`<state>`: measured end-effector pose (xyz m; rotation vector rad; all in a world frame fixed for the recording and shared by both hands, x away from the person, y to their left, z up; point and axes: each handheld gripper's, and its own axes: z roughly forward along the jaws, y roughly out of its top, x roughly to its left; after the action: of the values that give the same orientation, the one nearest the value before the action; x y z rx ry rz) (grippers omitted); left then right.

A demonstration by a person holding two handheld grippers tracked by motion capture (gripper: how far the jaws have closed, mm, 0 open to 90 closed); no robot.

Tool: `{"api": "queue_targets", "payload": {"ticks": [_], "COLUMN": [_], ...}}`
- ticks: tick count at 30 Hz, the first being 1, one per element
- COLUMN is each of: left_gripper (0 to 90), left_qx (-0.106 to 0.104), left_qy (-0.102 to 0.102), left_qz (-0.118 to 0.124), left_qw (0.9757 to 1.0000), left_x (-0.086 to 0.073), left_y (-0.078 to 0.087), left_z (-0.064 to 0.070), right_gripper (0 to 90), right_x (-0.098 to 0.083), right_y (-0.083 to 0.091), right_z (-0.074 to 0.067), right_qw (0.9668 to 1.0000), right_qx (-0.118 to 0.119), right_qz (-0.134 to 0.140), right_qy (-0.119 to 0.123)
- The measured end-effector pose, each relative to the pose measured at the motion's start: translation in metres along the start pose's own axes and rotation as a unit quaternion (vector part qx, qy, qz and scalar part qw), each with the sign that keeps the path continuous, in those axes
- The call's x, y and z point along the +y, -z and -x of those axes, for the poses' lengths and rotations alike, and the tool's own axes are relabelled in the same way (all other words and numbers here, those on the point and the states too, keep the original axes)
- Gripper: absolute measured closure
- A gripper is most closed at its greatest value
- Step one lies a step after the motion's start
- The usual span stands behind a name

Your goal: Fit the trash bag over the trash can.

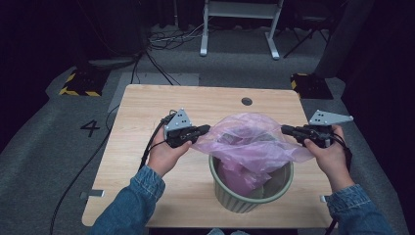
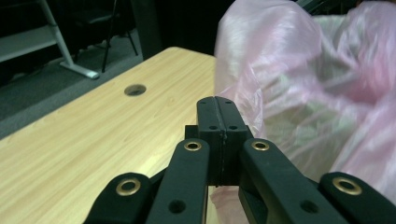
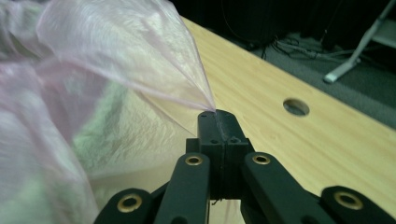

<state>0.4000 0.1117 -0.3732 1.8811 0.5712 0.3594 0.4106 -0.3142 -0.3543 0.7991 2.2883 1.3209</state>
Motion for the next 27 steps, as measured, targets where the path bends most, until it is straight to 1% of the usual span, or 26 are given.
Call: {"api": "queue_targets", "payload": {"ticks": [2,3,4,5,7,9,11,13,15,17,18,19,20,21,22,23,24,25,26,27], "left_gripper": [90.0,90.0,90.0,90.0,90.0,90.0,90.0,90.0,90.0,90.0,90.0,90.0,89.9,87.5,81.9,74.1,66.7,66.7,58.1,53.1], "left_qx": [0.0,0.001,0.002,-0.001,-0.01,-0.016,-0.022,-0.029,-0.034,-0.046,-0.051,-0.055,-0.053,-0.039,-0.021,-0.001,-0.001,0.007,0.017,0.028], "left_qy": [0.005,0.006,0.007,0.012,0.016,0.016,0.019,0.024,0.026,0.03,0.033,0.041,0.051,0.055,0.052,0.044,0.044,0.041,0.038,0.037], "left_qz": [-0.009,-0.018,-0.025,-0.03,-0.044,-0.06,-0.071,-0.08,-0.08,-0.078,-0.076,-0.074,-0.07,-0.07,-0.066,-0.05,-0.05,-0.035,-0.02,-0.007], "left_qw": [1.0,0.9998,0.9997,0.9995,0.9989,0.9979,0.9971,0.9961,0.9959,0.9955,0.9953,0.9949,0.9948,0.9952,0.9962,0.9978,0.9978,0.9985,0.9989,0.9989], "left_x": [-0.006,-0.008,-0.011,-0.014,-0.021,-0.027,-0.033,-0.039,-0.043,-0.048,-0.049,-0.05,-0.051,-0.051,-0.05,-0.048,-0.048,-0.046,-0.044,-0.041], "left_y": [-0.001,-0.002,-0.003,-0.004,-0.005,-0.006,-0.008,-0.01,-0.012,-0.012,-0.011,-0.01,-0.008,-0.004,-0.001,0.008,0.008,0.013,0.018,0.024], "left_z": [-0.002,-0.002,-0.003,-0.002,-0.001,0.001,0.002,0.002,0.004,0.005,0.005,0.005,0.006,0.006,0.006,0.006,0.006,0.005,0.004,0.003], "right_gripper": [90.0,90.0,90.0,90.0,90.0,90.0,90.0,90.0,90.0,90.0,90.0,90.0,89.8,89.0,87.9,80.8,80.8,73.9,69.5,68.7], "right_x": [-0.007,-0.011,-0.015,-0.019,-0.027,-0.035,-0.044,-0.053,-0.061,-0.068,-0.071,-0.074,-0.077,-0.079,-0.079,-0.079,-0.079,-0.078,-0.077,-0.076], "right_y": [-0.004,-0.006,-0.008,-0.01,-0.013,-0.013,-0.014,-0.016,-0.015,-0.013,-0.012,-0.01,-0.008,-0.005,-0.002,0.008,0.008,0.014,0.019,0.025], "right_z": [0.002,0.003,0.003,0.002,0.001,-0.002,-0.006,-0.009,-0.012,-0.016,-0.018,-0.019,-0.02,-0.02,-0.021,-0.019,-0.019,-0.017,-0.015,-0.013], "right_qw": [0.9999,0.9997,0.9995,0.9992,0.9984,0.9978,0.9967,0.9957,0.9951,0.9949,0.9946,0.9943,0.9943,0.9946,0.9951,0.9962,0.9962,0.997,0.9978,0.998], "right_qx": [-0.002,-0.001,-0.001,-0.001,0.006,0.019,0.028,0.037,0.049,0.057,0.063,0.069,0.07,0.069,0.063,0.05,0.05,0.04,0.027,0.02], "right_qz": [-0.01,-0.014,-0.022,-0.031,-0.047,-0.054,-0.064,-0.074,-0.075,-0.07,-0.068,-0.064,-0.059,-0.056,-0.056,-0.046,-0.046,-0.036,-0.024,-0.014], "right_qy": [-0.012,-0.018,-0.021,-0.024,-0.031,-0.035,-0.041,-0.042,-0.041,-0.045,-0.047,-0.05,-0.053,-0.054,-0.052,-0.055,-0.055,-0.056,-0.056,-0.058]}}
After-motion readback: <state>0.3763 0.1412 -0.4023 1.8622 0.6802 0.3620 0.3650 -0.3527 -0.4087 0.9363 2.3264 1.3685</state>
